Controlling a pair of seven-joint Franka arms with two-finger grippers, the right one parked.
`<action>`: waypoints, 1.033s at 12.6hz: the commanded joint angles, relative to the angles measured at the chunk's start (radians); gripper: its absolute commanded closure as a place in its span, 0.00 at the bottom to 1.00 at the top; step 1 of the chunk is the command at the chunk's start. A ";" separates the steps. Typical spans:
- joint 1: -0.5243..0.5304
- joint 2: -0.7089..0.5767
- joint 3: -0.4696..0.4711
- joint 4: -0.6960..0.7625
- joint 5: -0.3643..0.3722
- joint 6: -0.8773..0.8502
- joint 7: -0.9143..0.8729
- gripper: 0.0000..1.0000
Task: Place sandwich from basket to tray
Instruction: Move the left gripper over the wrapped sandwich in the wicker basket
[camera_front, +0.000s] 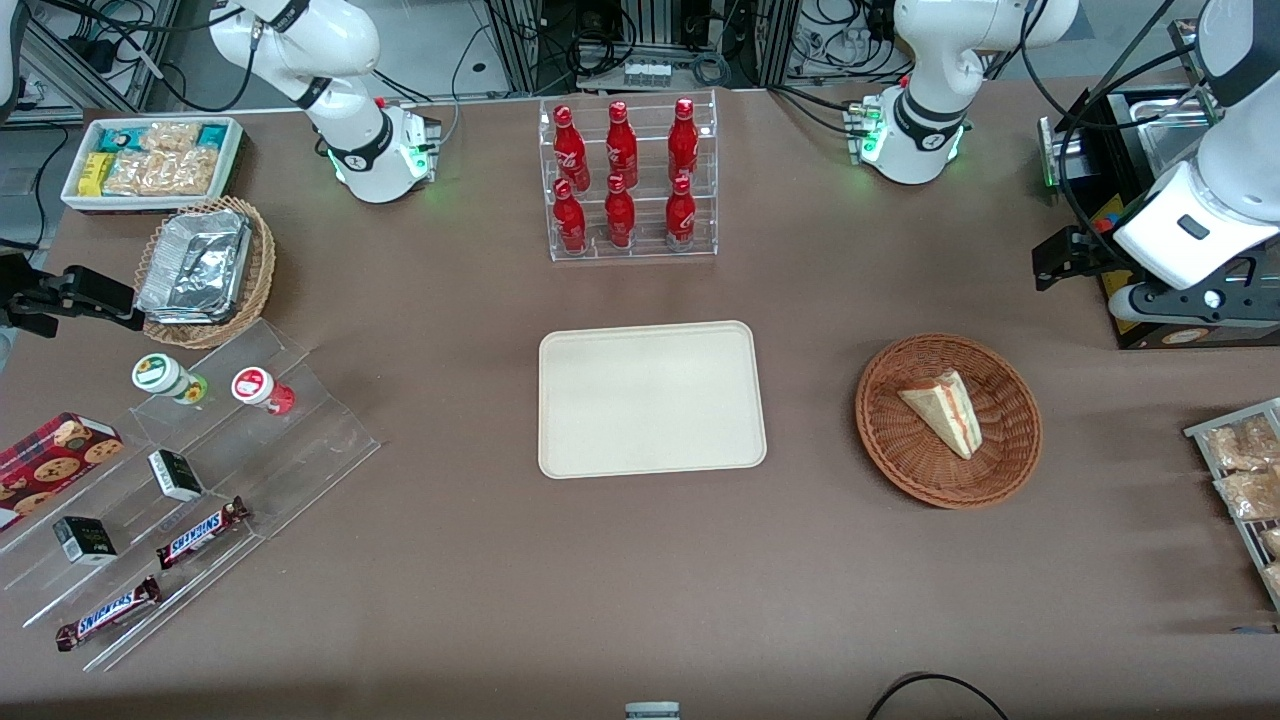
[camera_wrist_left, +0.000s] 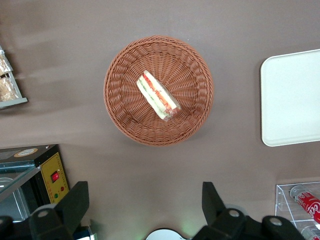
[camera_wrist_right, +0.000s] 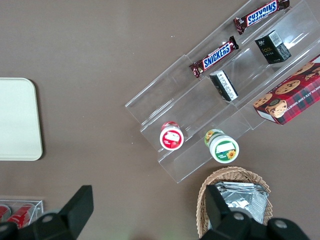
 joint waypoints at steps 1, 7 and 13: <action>-0.007 -0.007 0.005 0.014 0.005 -0.022 0.008 0.00; 0.002 0.030 0.003 -0.098 -0.006 0.087 0.008 0.00; 0.007 0.078 0.006 -0.260 -0.006 0.268 -0.004 0.00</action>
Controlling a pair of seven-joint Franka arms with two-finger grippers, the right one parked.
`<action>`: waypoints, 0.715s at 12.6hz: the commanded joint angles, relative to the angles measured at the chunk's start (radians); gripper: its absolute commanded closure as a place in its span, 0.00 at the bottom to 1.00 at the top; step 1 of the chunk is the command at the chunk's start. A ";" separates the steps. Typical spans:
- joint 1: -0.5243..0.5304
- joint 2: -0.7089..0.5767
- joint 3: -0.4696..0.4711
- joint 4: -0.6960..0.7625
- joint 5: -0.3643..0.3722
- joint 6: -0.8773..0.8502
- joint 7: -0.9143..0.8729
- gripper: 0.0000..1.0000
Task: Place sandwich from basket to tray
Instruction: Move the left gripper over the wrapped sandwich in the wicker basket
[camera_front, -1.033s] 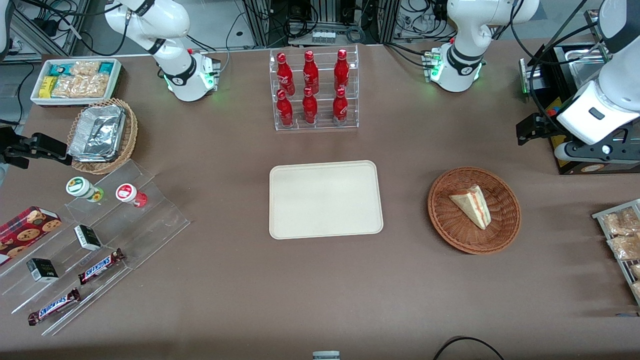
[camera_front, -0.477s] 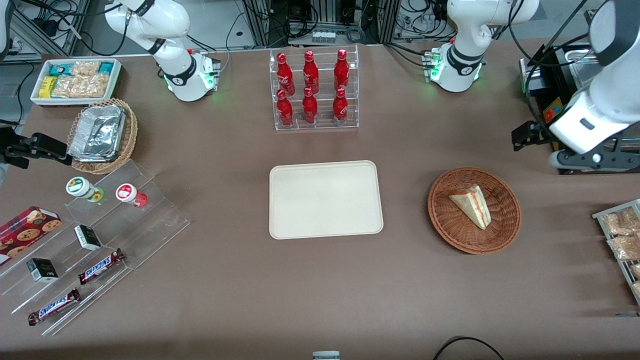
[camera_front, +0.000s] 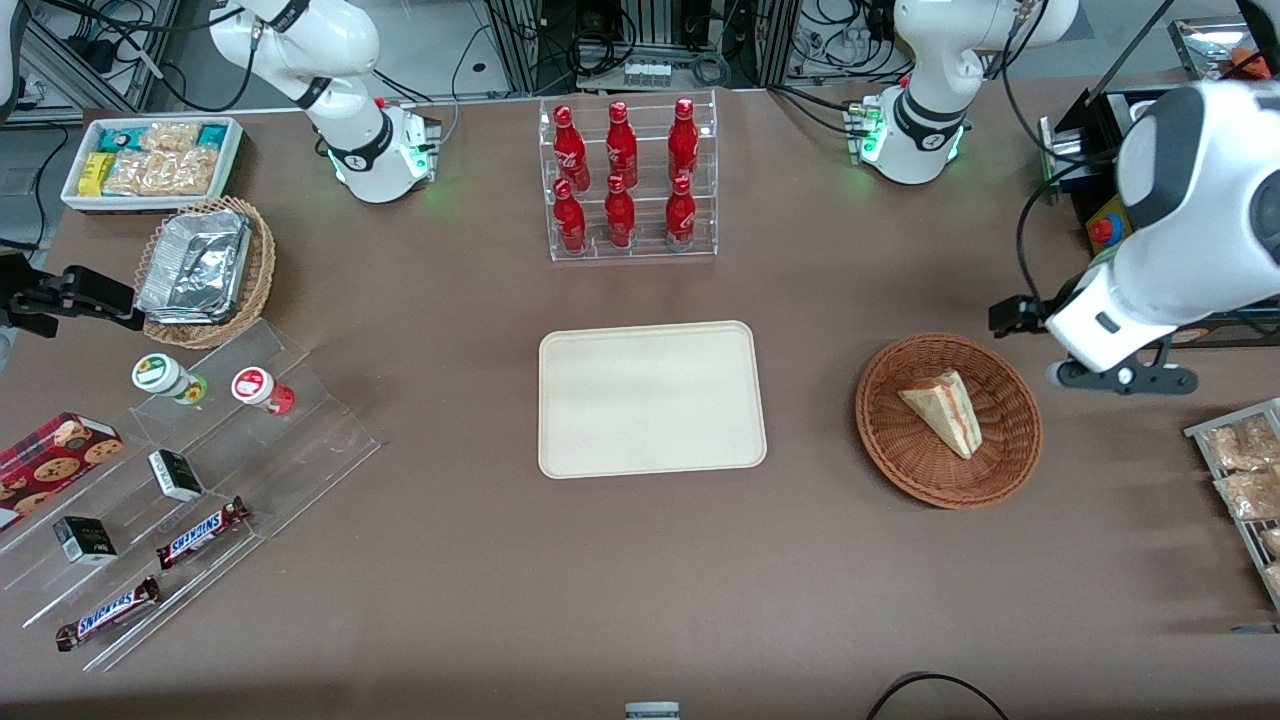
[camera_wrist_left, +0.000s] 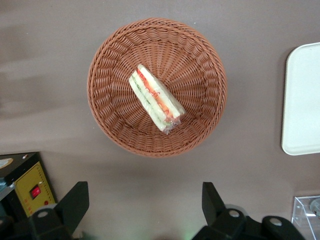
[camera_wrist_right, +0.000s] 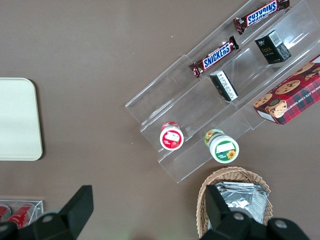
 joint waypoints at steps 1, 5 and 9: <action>0.003 -0.021 0.006 -0.128 -0.007 0.122 -0.010 0.00; -0.001 -0.018 0.022 -0.253 -0.009 0.313 -0.229 0.00; -0.008 -0.017 0.020 -0.330 -0.059 0.438 -0.521 0.00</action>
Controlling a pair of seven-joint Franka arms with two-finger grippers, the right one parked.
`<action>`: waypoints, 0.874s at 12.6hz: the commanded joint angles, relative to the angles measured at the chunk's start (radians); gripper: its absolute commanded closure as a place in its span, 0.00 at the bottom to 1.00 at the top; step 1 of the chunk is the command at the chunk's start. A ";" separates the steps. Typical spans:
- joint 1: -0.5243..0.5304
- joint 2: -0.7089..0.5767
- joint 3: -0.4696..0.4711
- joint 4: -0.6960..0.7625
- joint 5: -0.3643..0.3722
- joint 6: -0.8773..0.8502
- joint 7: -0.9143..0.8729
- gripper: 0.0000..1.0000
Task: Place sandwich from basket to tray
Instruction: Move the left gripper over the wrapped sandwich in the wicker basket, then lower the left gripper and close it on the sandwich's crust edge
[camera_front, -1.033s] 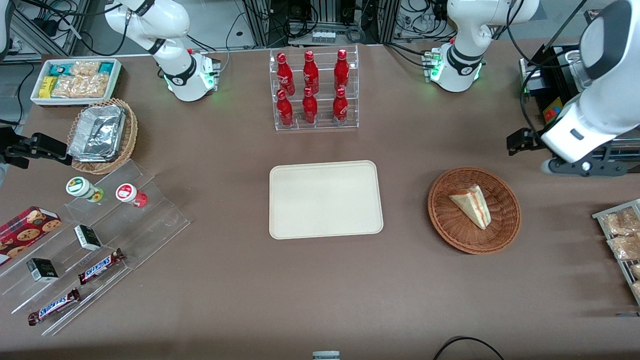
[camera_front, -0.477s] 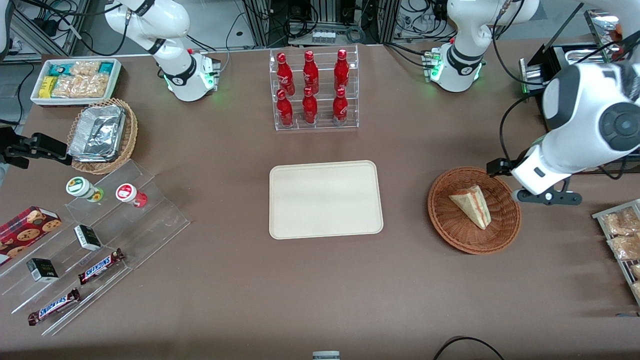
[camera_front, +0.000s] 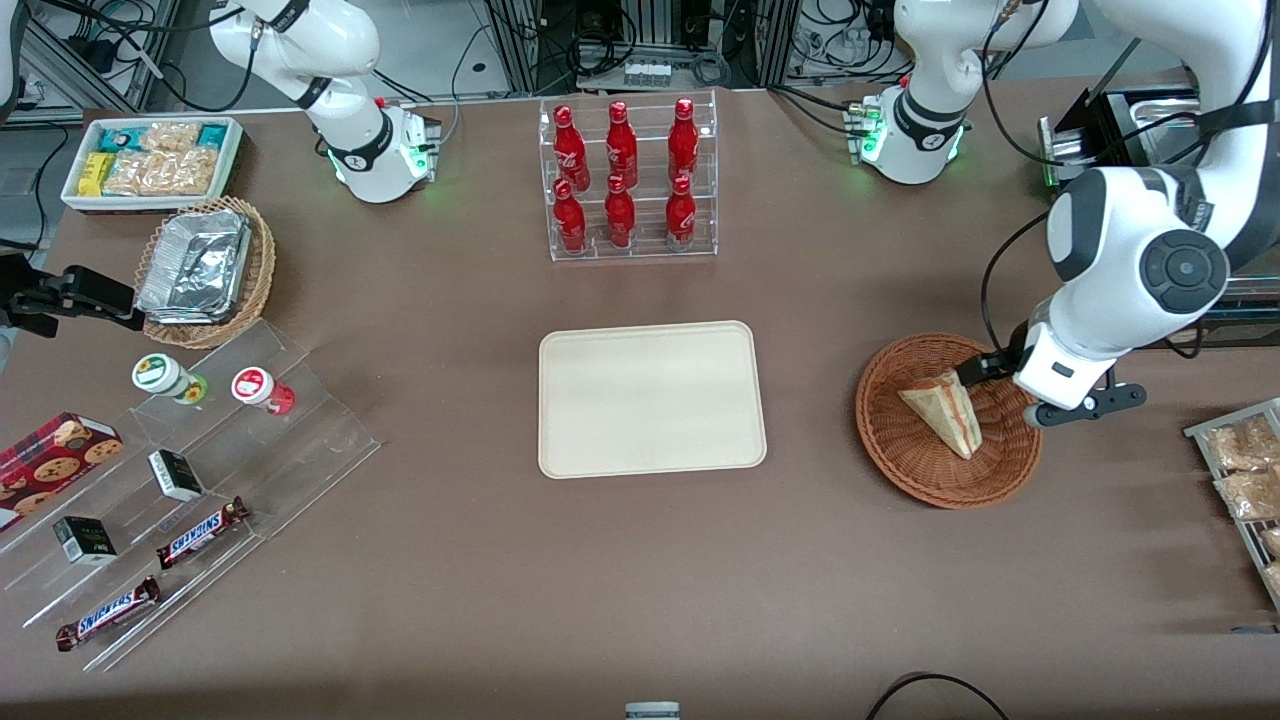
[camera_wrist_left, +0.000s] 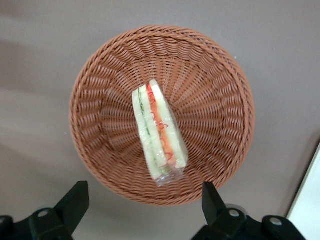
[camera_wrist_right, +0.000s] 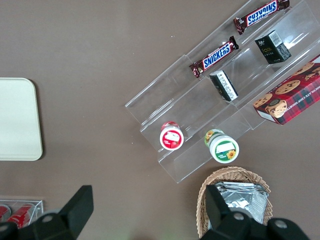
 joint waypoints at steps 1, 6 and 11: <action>-0.012 -0.008 -0.002 -0.035 -0.024 0.054 -0.183 0.00; -0.032 0.023 -0.007 -0.092 -0.026 0.156 -0.292 0.00; -0.033 0.069 -0.007 -0.141 -0.020 0.285 -0.335 0.00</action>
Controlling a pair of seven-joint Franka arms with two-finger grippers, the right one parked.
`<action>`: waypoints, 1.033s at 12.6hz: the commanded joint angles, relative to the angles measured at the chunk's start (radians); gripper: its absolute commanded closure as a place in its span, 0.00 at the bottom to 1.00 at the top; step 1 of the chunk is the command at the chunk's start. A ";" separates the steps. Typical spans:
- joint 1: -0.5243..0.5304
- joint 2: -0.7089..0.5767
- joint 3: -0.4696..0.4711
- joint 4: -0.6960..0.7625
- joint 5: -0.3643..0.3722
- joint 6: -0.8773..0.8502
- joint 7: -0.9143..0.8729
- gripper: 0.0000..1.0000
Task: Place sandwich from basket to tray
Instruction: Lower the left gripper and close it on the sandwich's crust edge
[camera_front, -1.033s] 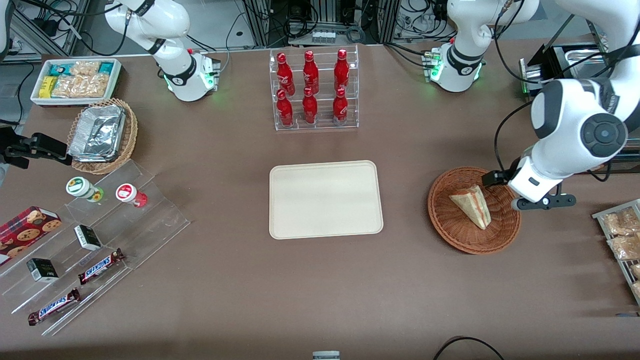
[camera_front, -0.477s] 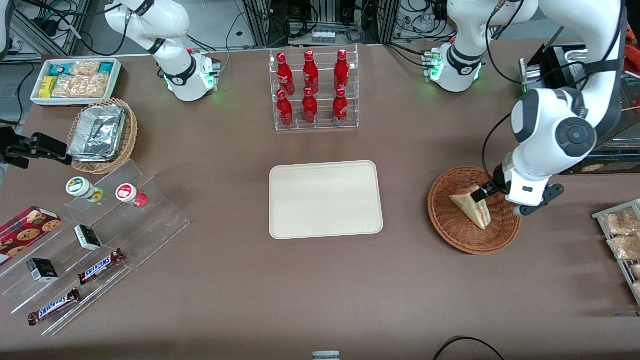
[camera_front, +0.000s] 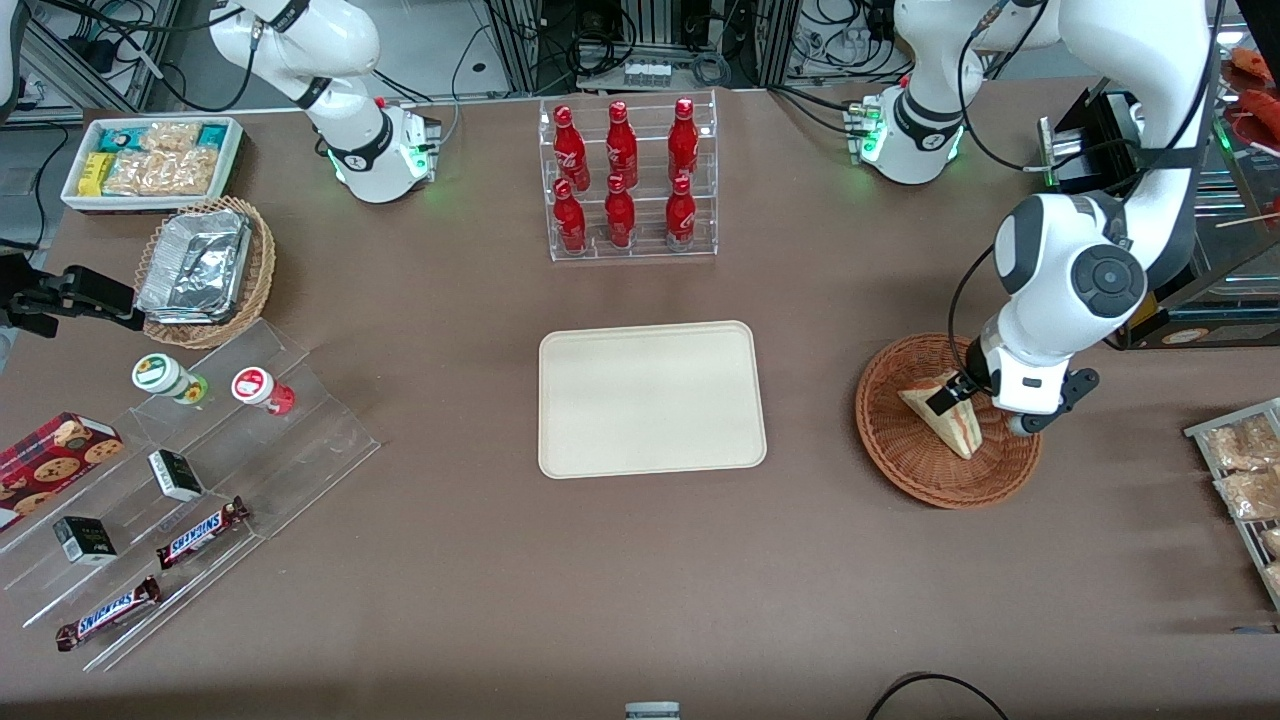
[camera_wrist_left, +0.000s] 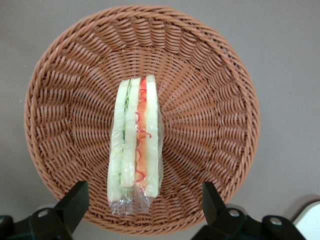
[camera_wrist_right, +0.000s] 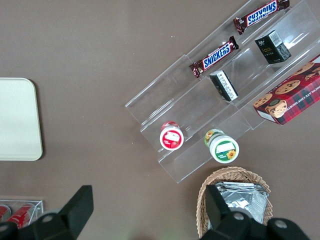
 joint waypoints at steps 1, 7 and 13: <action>-0.011 0.024 0.005 -0.007 -0.006 0.040 -0.022 0.00; -0.011 0.092 0.005 -0.008 -0.005 0.069 -0.033 0.00; -0.011 0.097 0.007 -0.022 0.016 0.069 -0.040 1.00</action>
